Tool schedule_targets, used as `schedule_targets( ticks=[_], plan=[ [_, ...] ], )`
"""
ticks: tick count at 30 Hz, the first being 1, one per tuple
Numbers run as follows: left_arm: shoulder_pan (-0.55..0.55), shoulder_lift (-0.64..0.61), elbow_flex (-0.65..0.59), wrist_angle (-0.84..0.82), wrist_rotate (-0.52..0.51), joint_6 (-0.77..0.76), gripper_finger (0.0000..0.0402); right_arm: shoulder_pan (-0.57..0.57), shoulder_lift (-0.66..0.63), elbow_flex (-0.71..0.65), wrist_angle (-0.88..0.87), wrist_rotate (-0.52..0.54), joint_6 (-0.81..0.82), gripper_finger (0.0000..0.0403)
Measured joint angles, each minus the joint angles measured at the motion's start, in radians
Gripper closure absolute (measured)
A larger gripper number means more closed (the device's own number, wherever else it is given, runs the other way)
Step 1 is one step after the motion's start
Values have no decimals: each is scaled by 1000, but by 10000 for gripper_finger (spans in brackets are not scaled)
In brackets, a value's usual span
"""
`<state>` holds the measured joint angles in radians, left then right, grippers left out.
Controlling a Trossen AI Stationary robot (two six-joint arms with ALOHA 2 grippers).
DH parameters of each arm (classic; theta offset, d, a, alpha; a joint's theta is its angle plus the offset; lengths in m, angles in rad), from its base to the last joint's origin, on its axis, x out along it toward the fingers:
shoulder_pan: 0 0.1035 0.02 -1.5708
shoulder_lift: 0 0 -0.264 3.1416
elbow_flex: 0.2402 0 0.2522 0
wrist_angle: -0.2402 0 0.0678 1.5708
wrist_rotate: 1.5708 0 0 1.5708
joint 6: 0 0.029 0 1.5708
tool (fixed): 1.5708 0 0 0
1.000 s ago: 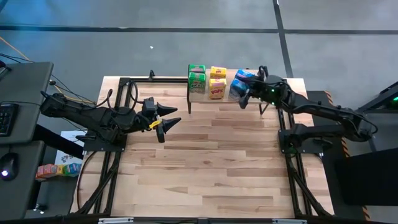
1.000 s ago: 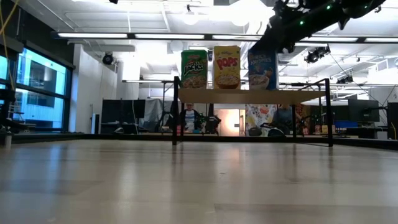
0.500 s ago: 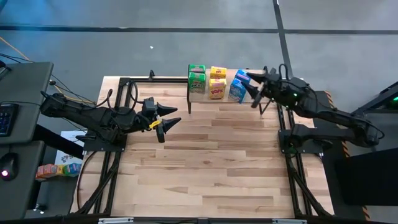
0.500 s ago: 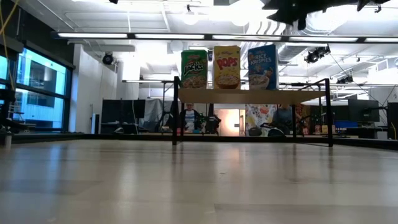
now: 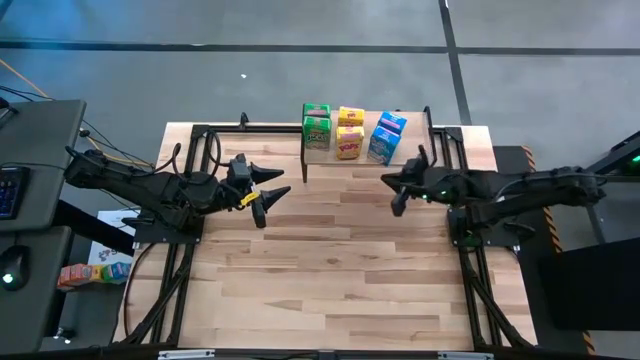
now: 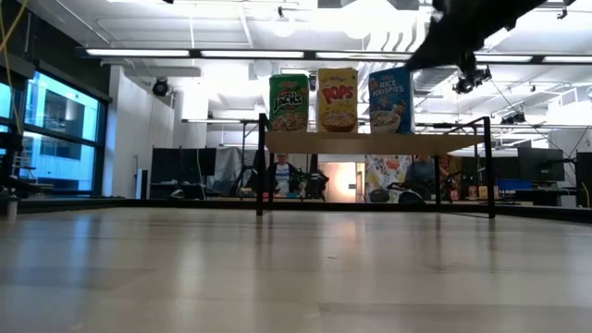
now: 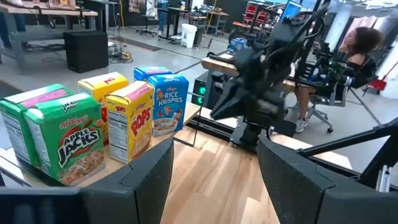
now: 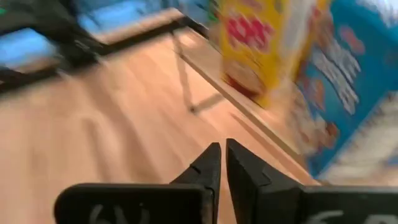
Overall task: Stack cereal on shelf
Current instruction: Put the blue cereal box on the shelf
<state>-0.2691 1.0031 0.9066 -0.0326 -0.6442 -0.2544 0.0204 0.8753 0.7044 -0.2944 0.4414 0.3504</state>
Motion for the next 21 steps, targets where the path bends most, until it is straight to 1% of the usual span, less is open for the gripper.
schedule_targets(
  ticks=[2,3,6,12,18,21],
  plan=[
    [0,0,0,0,0,10,179,-7,41,0,-31,42,11,386],
    [0,0,0,0,0,15,179,-17,61,0,-37,53,4,392],
    [0,0,0,0,0,21,179,-68,114,0,-35,49,-42,398],
    [0,0,0,0,0,22,179,-193,165,0,-27,-79,-102,401],
    [0,0,0,0,0,22,179,-263,166,0,-22,-133,-154,402],
    [0,0,0,0,0,21,179,-282,166,0,-22,-134,-175,403]
  ],
)
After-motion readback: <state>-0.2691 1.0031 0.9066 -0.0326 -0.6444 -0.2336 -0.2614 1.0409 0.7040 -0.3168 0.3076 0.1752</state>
